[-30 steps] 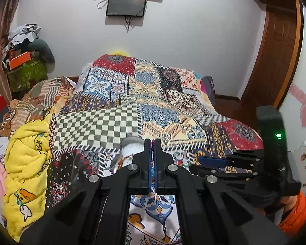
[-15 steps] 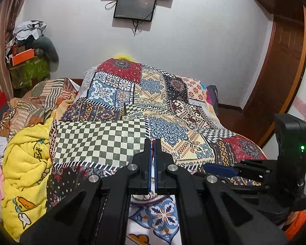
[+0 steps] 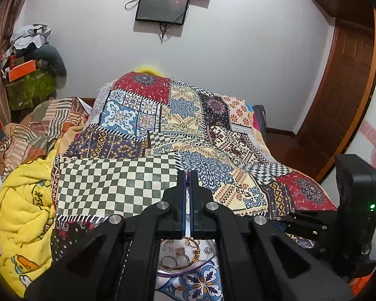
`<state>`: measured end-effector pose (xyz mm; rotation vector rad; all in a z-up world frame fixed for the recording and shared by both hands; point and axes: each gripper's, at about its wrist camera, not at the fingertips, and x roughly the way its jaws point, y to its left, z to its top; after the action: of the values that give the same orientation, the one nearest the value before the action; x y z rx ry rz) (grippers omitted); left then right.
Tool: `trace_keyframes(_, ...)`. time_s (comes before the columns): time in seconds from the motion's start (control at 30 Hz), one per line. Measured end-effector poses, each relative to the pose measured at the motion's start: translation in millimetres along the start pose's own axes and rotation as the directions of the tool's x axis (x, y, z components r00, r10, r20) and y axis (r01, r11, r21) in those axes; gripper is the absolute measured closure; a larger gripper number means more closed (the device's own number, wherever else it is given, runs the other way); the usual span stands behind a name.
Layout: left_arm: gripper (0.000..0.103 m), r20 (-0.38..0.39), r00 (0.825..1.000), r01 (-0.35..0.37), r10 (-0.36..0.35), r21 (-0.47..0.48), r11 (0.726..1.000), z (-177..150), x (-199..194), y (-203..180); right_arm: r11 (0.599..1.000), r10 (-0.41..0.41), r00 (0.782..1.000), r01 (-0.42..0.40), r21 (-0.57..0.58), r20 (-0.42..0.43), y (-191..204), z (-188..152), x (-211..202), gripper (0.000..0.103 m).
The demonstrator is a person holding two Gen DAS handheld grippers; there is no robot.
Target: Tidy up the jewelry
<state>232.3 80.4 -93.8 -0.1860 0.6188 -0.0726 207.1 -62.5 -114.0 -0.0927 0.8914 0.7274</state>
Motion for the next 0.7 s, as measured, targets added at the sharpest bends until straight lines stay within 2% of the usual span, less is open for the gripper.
trace_keyframes(0.4,0.103,-0.151,0.988,-0.017,0.015,-0.011,1.0,-40.5,32.1,13.8,1.0,0.013,1.0,-0.013,0.003,-0.021,0.7,-4.5,5.9,0.08)
trace_keyframes(0.7,0.103,-0.2,0.98,-0.016,0.013,-0.014,1.0,-59.0,27.0,24.4,1.0,0.024,0.999,-0.024,-0.015,-0.028,7.1,-2.8,10.3,0.08)
